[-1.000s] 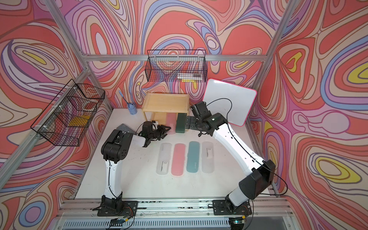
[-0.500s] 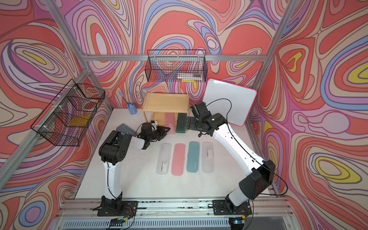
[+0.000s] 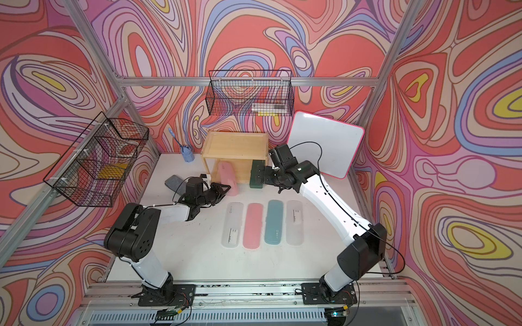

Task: Remove the pencil cases from the shelf
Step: Pick up the pencil case from the shelf.

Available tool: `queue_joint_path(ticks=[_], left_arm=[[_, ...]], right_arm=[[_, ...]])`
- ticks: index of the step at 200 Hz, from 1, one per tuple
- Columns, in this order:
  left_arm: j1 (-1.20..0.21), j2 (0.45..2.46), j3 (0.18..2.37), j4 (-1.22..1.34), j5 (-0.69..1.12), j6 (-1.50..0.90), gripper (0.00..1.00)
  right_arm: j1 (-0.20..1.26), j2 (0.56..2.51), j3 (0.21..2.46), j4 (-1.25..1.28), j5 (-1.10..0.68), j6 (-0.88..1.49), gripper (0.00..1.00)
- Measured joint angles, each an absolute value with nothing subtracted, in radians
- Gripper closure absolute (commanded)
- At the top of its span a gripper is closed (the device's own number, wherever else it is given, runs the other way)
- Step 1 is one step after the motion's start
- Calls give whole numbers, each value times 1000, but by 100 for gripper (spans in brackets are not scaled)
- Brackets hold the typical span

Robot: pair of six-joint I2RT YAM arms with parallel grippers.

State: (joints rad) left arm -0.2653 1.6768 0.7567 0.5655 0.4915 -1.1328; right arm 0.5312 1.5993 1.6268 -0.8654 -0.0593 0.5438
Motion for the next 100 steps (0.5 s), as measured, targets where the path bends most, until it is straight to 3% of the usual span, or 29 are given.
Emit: queue_joint_path(ticks=[100], left_arm=[[-468, 1013, 353, 238, 287, -1023, 75]], right_arm=[[691, 1941, 1768, -749, -223, 605, 2]])
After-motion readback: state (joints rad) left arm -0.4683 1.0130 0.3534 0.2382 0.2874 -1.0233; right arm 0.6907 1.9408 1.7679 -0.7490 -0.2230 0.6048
